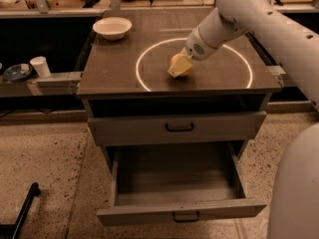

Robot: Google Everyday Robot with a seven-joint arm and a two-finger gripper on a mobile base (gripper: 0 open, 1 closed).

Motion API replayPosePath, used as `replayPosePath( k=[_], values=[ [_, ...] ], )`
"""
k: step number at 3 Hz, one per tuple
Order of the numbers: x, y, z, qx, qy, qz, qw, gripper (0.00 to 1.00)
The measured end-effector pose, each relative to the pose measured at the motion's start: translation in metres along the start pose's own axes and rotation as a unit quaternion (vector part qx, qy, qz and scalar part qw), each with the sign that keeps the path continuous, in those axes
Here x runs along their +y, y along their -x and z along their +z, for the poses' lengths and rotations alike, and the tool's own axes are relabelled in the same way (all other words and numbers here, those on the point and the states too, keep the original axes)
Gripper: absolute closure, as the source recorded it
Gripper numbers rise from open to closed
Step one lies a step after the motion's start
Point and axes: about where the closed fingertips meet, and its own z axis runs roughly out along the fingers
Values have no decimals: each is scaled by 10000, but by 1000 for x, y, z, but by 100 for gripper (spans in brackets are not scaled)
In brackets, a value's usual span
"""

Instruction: Place orange into middle drawer

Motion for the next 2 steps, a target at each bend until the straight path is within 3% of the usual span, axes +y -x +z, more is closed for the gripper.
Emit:
replayPosePath(
  k=[1,2],
  values=[
    [17,6,-20,-589,101,-100,9982,88],
    [72,9,-59,-1135,311,-643,9910,100]
  ],
)
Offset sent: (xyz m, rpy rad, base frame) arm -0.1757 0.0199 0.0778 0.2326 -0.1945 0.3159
